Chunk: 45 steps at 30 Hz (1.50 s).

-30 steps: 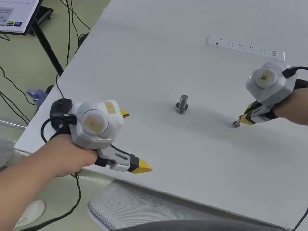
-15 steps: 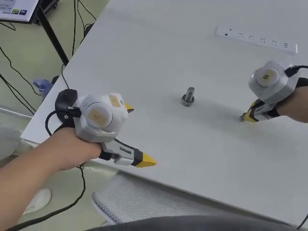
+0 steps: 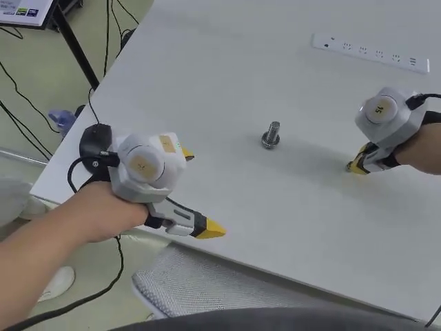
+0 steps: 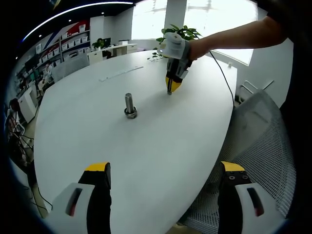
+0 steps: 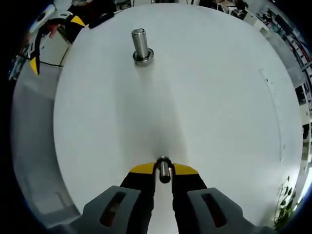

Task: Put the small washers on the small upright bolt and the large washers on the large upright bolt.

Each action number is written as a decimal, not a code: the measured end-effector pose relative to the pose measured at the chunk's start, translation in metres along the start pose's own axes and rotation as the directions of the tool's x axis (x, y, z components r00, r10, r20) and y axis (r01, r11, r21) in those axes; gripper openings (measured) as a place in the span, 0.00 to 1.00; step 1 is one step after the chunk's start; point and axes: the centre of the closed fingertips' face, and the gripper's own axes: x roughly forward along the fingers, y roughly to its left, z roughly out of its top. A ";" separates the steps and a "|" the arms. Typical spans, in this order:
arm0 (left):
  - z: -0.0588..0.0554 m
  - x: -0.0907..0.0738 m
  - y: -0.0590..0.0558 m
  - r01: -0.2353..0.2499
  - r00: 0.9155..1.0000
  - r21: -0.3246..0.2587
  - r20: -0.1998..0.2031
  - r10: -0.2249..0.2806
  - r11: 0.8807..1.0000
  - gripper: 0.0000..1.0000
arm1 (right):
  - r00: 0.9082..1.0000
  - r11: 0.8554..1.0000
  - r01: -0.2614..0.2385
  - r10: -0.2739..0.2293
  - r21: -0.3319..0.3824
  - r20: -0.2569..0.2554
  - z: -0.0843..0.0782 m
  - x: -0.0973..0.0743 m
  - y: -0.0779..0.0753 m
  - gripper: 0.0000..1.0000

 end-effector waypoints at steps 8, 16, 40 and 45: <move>0.001 0.000 -0.003 0.002 1.000 -0.001 0.002 -0.002 1.000 0.90 | 1.000 1.000 0.003 -0.003 0.001 -0.008 0.000 0.000 0.001 0.13; -0.001 -0.003 -0.005 0.001 1.000 -0.004 -0.001 -0.001 1.000 0.90 | 1.000 1.000 0.000 0.000 -0.009 -0.003 0.000 0.003 0.003 0.18; 0.007 -0.010 -0.010 -0.010 0.999 -0.029 0.044 0.012 1.000 0.91 | 0.994 0.998 0.063 -0.064 0.017 0.085 0.005 -0.025 -0.002 0.28; 0.007 -0.014 -0.012 -0.008 0.998 -0.053 0.059 0.011 0.999 0.92 | 0.981 0.994 0.084 -0.095 0.071 0.170 0.009 -0.044 -0.001 0.30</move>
